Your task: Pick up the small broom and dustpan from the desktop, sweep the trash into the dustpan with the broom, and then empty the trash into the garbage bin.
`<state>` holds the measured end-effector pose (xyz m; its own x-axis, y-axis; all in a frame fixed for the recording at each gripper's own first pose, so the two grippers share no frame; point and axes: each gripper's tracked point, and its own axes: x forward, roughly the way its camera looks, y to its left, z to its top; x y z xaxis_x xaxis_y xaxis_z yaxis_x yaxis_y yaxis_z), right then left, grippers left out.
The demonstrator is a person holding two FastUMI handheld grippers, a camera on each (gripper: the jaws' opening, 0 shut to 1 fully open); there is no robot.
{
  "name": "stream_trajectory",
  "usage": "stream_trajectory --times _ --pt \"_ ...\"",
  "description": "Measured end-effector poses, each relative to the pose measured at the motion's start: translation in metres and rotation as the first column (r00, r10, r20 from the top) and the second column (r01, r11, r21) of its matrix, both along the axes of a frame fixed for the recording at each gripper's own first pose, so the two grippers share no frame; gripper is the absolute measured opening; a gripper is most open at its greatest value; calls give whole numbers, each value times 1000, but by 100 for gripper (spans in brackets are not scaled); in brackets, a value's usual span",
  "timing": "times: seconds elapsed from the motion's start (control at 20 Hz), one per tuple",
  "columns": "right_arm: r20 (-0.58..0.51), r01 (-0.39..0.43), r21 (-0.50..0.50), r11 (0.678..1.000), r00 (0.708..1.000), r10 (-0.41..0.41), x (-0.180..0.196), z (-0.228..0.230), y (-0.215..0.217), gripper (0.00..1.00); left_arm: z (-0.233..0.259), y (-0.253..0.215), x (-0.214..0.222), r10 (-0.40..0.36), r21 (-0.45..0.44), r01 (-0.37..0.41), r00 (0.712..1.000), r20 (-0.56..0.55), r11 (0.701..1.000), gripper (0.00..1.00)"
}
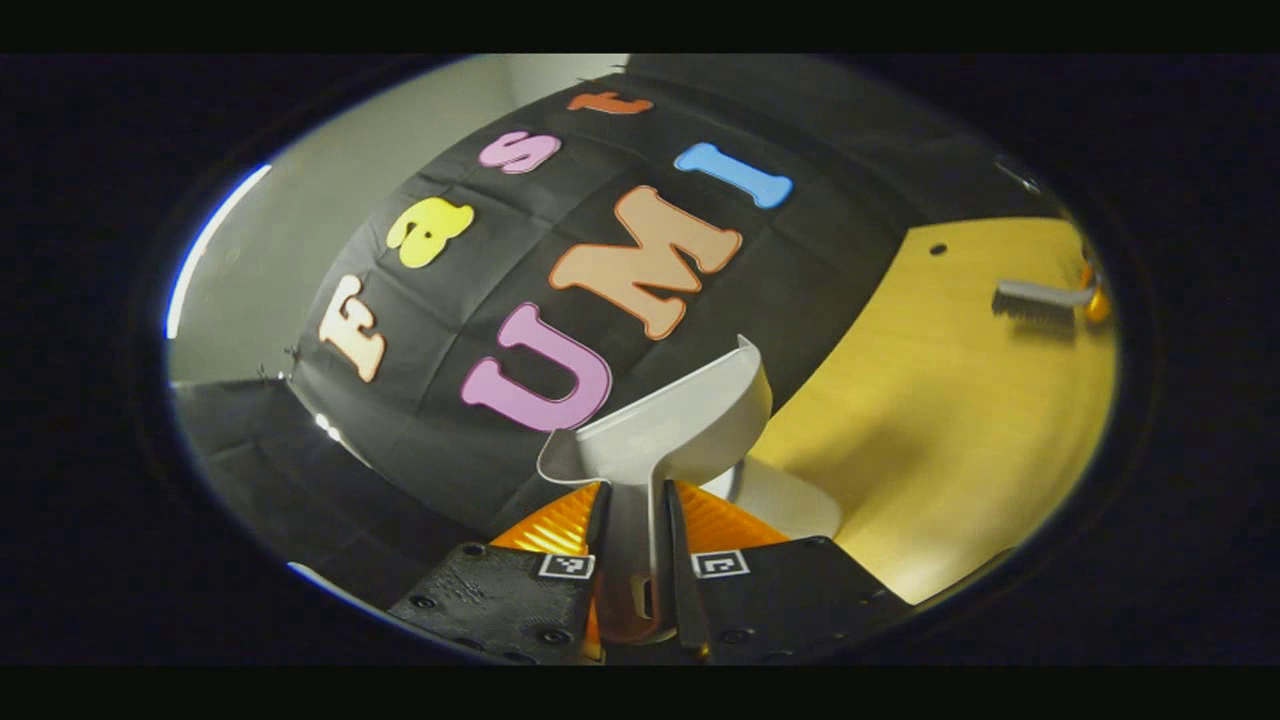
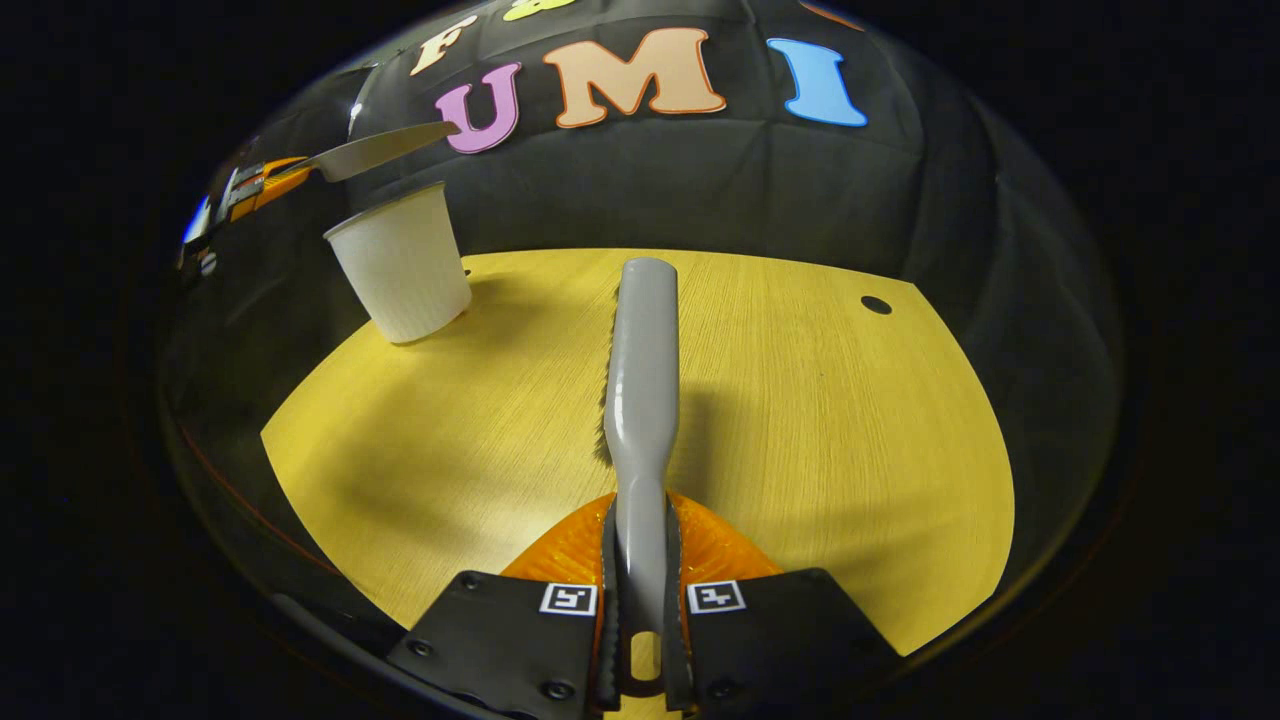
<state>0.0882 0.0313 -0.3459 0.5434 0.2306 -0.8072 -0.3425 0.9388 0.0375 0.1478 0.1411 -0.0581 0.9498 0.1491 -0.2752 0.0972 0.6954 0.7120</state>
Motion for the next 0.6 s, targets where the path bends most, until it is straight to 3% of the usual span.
stream_trajectory --times 0.25,0.6 --pt "28 37 20 999 999 -38 -3 11 2 18 -50 -91 -30 -38 -274 38 999 5 961 20" --pt "53 66 -6 998 996 -66 -11 7 18 19 -152 -139 -88 -41 -324 -11 988 -152 946 20"
